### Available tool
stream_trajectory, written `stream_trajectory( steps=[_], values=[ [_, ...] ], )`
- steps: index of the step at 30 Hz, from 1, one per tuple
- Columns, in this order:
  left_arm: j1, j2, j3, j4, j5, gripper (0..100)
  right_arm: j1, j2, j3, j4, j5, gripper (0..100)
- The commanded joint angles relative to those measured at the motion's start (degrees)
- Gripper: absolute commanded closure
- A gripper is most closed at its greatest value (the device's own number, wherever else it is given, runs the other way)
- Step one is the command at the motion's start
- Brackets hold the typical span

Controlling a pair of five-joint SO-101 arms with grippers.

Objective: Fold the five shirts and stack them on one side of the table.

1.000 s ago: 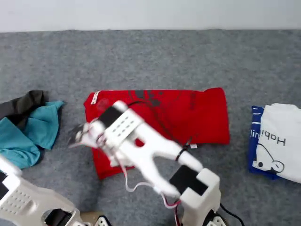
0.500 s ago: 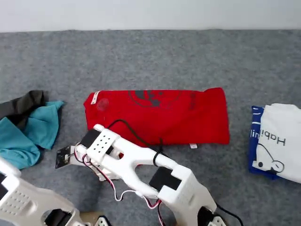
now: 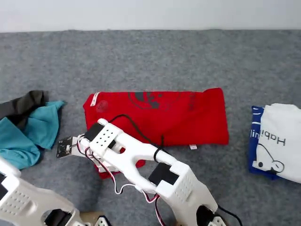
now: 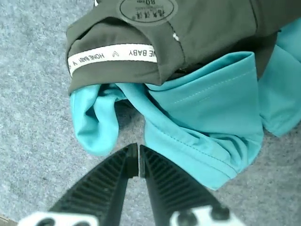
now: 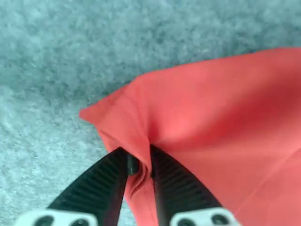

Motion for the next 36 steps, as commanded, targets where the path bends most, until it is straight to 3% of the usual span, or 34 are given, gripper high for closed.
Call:
stream_trajectory(
  steps=[1,9,23,32,36],
  values=[
    [0.0,-3.2,-0.3,-1.1,-0.3,98,1.3,-0.2,-5.7,2.9,-0.3,98.8],
    [0.1,-3.2,-0.3,-1.1,-0.3,98,5.8,0.4,-23.2,11.8,0.0,98.8],
    [0.1,-3.2,-0.2,-1.1,-0.3,98,13.4,4.0,-28.6,3.7,-0.2,97.2],
    [0.1,-3.2,-0.2,-0.7,-0.1,98,16.7,14.6,-43.3,3.9,-0.2,95.0],
    [0.1,-3.2,-0.2,-0.6,-0.1,98,18.2,18.9,-49.6,3.9,-0.3,89.0]
  ],
)
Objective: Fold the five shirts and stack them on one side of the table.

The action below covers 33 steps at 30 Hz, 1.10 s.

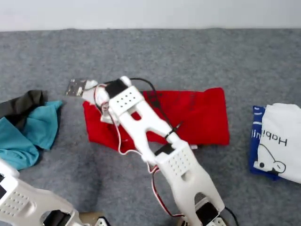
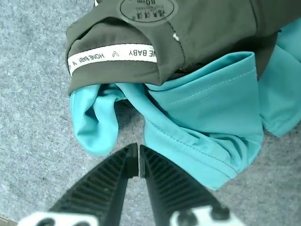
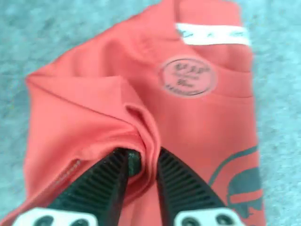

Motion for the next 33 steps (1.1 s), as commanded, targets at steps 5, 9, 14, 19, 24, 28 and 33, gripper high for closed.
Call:
stream_trajectory(
  steps=[5,9,14,19,24,28,33],
  values=[
    [0.1,-3.2,-0.1,-0.6,0.0,98,4.4,4.5,-12.4,-1.0,-9.2,76.5],
    [0.1,-3.2,-0.1,-0.6,0.0,98,6.8,7.5,-15.6,-0.6,-10.6,75.4],
    [0.8,-3.3,1.1,-0.9,0.0,98,7.6,7.0,-20.7,3.6,-10.5,81.4],
    [3.1,-3.7,4.6,-1.1,0.2,98,6.1,7.2,-24.2,5.9,-10.4,94.1],
    [3.7,-3.7,5.0,-2.2,2.3,98,2.6,7.3,-20.7,5.2,-5.8,96.0],
    [3.7,-3.7,4.9,-2.2,2.4,98,2.8,7.3,-16.6,1.0,-6.7,83.2],
    [3.3,-3.8,4.9,-2.0,2.4,98,6.2,6.8,-19.3,-0.7,-9.7,79.6]
  ],
)
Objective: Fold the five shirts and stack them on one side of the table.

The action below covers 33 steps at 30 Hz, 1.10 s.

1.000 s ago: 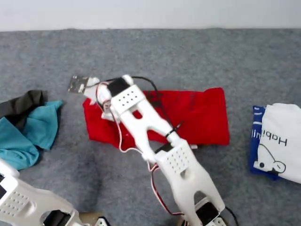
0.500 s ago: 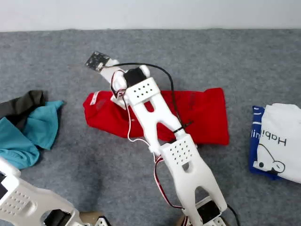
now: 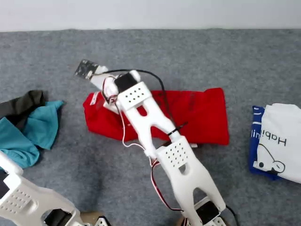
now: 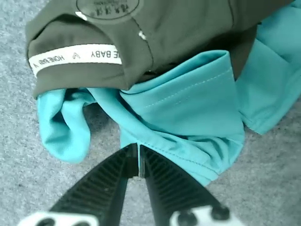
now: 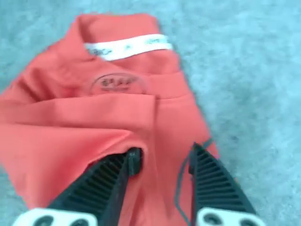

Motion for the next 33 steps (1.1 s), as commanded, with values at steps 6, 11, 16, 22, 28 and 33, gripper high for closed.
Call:
stream_trajectory(
  steps=[6,11,16,22,28,33],
  values=[
    [0.3,-3.8,-0.3,-0.8,0.2,98,5.1,-1.5,-2.7,3.5,-1.1,79.7],
    [0.4,-3.8,-0.3,-0.9,0.2,98,2.7,-2.0,-2.8,16.3,-0.9,79.7],
    [0.5,-3.8,-0.3,-0.9,0.2,98,2.1,-3.4,-2.4,18.9,-1.1,79.7],
    [0.5,-3.7,-0.3,-0.9,0.2,98,1.0,-9.1,-2.4,18.9,-1.2,79.8],
    [0.6,-3.7,-0.3,-0.9,0.2,98,-2.8,-17.1,0.6,18.9,-1.1,97.2],
    [1.1,-3.7,-0.1,-1.4,0.2,98,-5.1,-24.6,17.5,18.9,-1.3,98.8]
  ],
)
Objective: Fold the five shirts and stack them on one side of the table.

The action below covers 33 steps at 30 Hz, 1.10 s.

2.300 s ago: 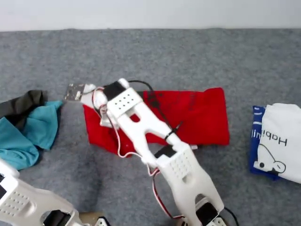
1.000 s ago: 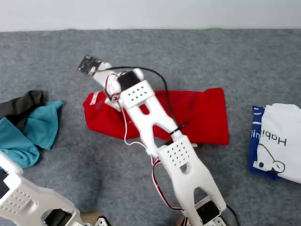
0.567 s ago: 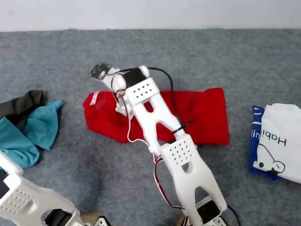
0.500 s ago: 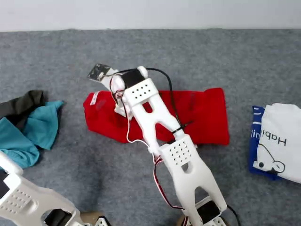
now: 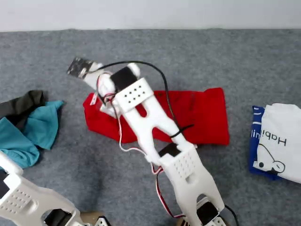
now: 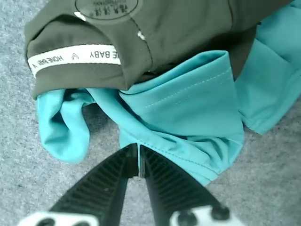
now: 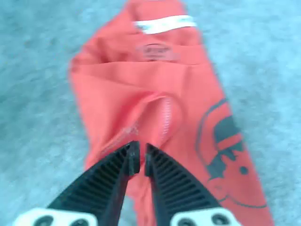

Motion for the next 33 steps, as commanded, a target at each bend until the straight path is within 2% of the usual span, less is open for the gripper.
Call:
stream_trajectory(
  steps=[1,5,8,15,19,22,30,33],
  values=[
    [1.0,-3.7,-0.3,-1.6,0.2,98,-1.4,-8.7,12.3,2.5,-0.6,98.8],
    [1.0,-3.7,-0.4,-1.6,0.2,98,-2.1,-12.4,22.9,2.2,-0.7,98.8],
    [1.0,-3.7,-0.3,-1.6,0.3,98,-1.2,-10.1,24.2,1.5,-0.3,98.8],
    [0.8,-3.7,-0.3,-1.4,0.2,98,12.4,0.1,23.0,-8.6,4.8,98.8],
    [0.6,-3.7,-0.3,-1.3,0.1,98,15.5,1.8,16.5,-8.6,4.7,98.7],
    [0.9,-3.7,-0.3,-1.3,0.1,98,14.8,2.3,11.6,-8.0,4.7,98.7],
    [0.8,-3.7,-0.3,-1.3,0.1,98,7.3,2.4,-1.8,-2.2,4.7,98.7],
    [0.8,-3.7,-0.3,-1.4,0.1,98,4.5,2.5,-2.7,-2.1,3.2,93.9]
  ],
)
